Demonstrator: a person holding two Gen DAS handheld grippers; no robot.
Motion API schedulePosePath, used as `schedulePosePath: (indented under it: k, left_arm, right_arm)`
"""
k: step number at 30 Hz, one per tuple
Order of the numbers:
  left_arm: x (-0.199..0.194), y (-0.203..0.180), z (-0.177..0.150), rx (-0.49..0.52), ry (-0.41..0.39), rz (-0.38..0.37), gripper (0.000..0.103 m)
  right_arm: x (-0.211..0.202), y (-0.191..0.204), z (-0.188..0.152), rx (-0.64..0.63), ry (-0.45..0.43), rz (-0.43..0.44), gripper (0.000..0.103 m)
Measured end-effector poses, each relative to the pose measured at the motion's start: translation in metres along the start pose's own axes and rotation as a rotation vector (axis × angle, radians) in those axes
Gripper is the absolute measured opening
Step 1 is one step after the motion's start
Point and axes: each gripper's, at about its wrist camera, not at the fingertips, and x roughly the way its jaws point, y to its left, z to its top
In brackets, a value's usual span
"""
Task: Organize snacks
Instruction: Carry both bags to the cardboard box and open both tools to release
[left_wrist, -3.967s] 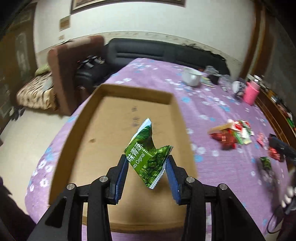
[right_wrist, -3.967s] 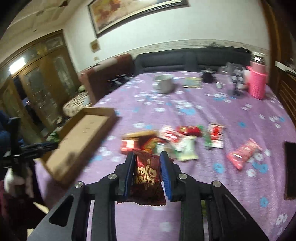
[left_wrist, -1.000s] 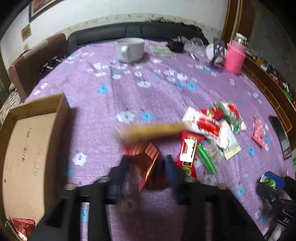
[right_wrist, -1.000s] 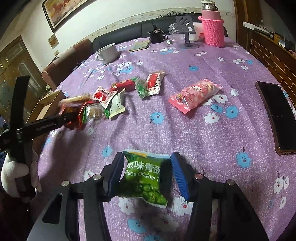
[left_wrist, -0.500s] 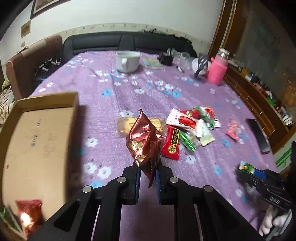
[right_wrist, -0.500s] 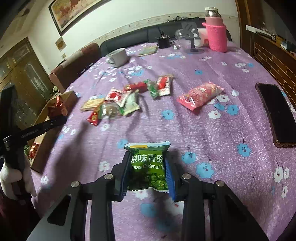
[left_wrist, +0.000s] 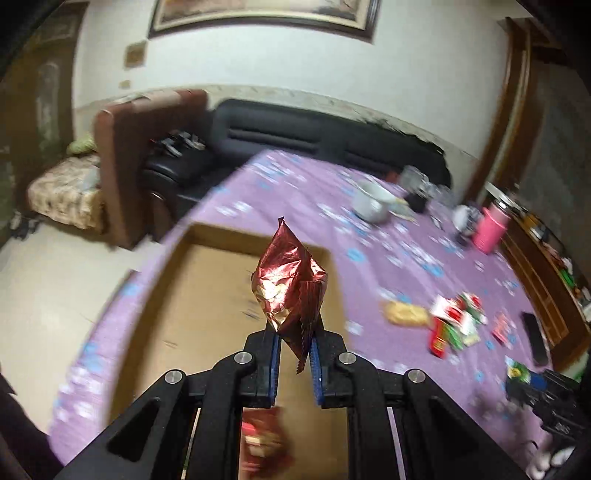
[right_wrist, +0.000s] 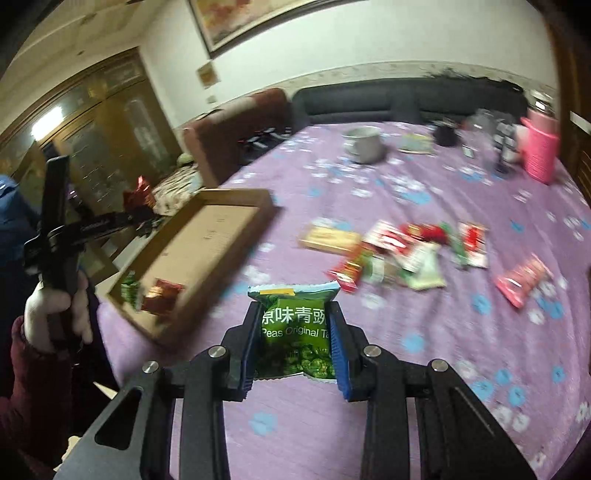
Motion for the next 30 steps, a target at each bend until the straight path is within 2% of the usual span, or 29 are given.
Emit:
schedulePosePath:
  k: [3,11,18,22,27,29,30]
  left_arm:
    - [-0.002,0.02,-0.001,-0.003,-0.017,0.039,0.013]
    - [0.035,0.065,-0.016,-0.088,0.054,0.049,0.013]
    - [0.058,0.084,-0.026,-0.136,0.117,0.043,0.014]
    - [0.063,0.096,-0.033,-0.166,0.141,0.062,0.014]
    - [0.056,0.105,-0.04,-0.203,0.132,0.058,0.015]
    - [0.05,0.103,-0.04,-0.198,0.118,0.056,0.02]
    - [0.045,0.1,-0.039,-0.19,0.106,0.058,0.032]
  right_arm:
    - [0.012,0.022,0.008,-0.016,0.017,0.057,0.033]
    - [0.084,0.092,0.055,-0.055,0.101,0.214,0.033]
    - [0.163,0.142,0.057,-0.11,0.225,0.205,0.033]
    - [0.196,0.151,0.05,-0.104,0.283,0.207,0.034]
    - [0.203,0.158,0.046,-0.121,0.286,0.217,0.035]
    - [0.197,0.157,0.047,-0.121,0.267,0.229,0.038]
    - [0.192,0.154,0.049,-0.116,0.252,0.231,0.041]
